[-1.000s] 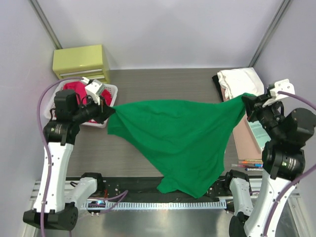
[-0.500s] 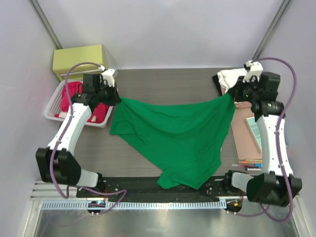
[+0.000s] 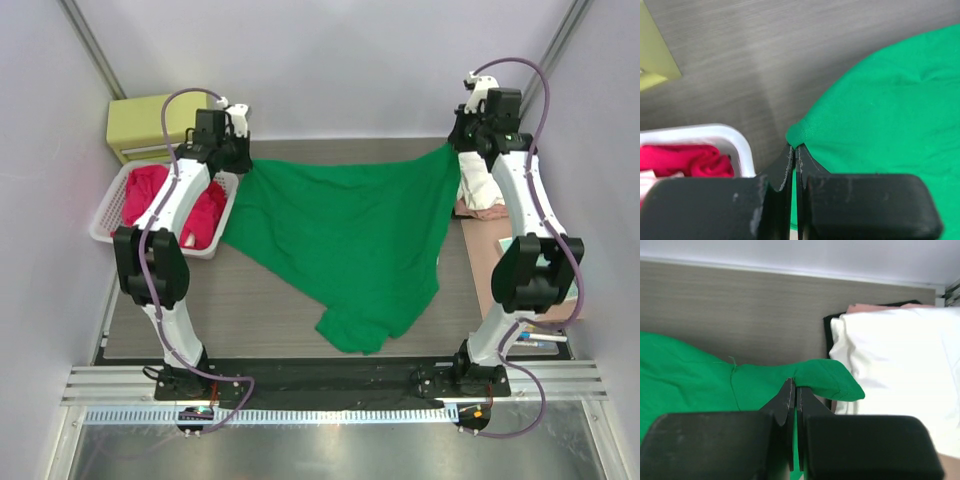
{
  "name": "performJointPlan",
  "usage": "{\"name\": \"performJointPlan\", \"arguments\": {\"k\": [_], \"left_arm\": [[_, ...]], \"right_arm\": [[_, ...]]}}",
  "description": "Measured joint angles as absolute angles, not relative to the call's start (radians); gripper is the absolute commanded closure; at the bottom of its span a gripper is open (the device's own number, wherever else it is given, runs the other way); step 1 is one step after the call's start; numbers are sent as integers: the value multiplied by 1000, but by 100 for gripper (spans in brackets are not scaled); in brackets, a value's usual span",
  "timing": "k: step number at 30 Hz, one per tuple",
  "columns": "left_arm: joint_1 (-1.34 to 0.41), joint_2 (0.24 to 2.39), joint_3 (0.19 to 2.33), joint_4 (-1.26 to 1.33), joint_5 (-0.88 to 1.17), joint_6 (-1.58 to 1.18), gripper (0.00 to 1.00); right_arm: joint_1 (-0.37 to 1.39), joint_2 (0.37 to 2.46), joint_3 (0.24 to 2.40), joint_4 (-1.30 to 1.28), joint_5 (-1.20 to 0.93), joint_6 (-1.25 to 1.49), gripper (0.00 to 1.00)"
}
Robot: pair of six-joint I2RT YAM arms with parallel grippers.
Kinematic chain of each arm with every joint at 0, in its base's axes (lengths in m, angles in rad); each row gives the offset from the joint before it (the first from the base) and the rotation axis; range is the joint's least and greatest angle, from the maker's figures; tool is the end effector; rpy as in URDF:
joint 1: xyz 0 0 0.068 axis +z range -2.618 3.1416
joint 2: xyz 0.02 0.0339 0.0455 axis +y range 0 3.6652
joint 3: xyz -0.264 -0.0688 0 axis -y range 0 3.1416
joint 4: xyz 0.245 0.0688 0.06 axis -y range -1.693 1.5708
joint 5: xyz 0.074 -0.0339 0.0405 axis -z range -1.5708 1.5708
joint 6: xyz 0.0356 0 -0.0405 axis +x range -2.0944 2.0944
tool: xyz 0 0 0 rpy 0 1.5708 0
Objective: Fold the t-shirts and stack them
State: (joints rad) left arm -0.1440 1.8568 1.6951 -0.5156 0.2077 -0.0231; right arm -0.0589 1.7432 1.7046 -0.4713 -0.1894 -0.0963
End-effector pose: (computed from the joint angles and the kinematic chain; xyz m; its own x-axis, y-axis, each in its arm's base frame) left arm 0.4252 -0.0691 0.3183 -0.6270 0.0681 -0.7761 0.2850 0.9471 -0.1472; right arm 0.4072 -0.0173 0.3709 -0.4748 -0.0666 -0.8776 -0.1526 0.9883 0.0075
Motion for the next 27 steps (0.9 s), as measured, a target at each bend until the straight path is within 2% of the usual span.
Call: {"name": "performJointPlan", "arguments": {"k": [3, 8, 9, 10, 11, 12, 13, 14, 21, 27], "left_arm": [[-144, 1916, 1757, -514, 180, -23, 100], [-146, 2013, 1877, -522, 154, -25, 99], [-146, 2025, 1892, -521, 151, -24, 84], [-147, 2033, 1901, -521, 150, -22, 61], [-147, 2037, 1903, -520, 149, -15, 39], [-148, 2039, 1903, -521, 146, -7, 34], [-149, 2040, 1903, -519, 141, 4, 31], [-149, 2040, 1900, -513, 136, 7, 29], [-149, 2037, 1842, -451, 81, 43, 27], [-148, 1901, 1694, -466, 47, 56, 26]], "right_arm": [[-58, 1855, 1816, -466, -139, -95, 99], [-55, 1932, 1868, -438, -79, -94, 99], [-55, 1948, 1876, -432, -68, -94, 97], [-54, 1961, 1879, -421, -60, -93, 65], [-54, 1971, 1880, -412, -54, -91, 47], [-54, 1978, 1880, -407, -50, -85, 35], [-54, 1983, 1879, -398, -45, -82, 18], [-53, 1985, 1874, -382, -42, -80, 14], [-53, 1879, 1672, -214, -13, -76, 12], [-53, 1641, 1585, -324, 63, -73, 13]]}}
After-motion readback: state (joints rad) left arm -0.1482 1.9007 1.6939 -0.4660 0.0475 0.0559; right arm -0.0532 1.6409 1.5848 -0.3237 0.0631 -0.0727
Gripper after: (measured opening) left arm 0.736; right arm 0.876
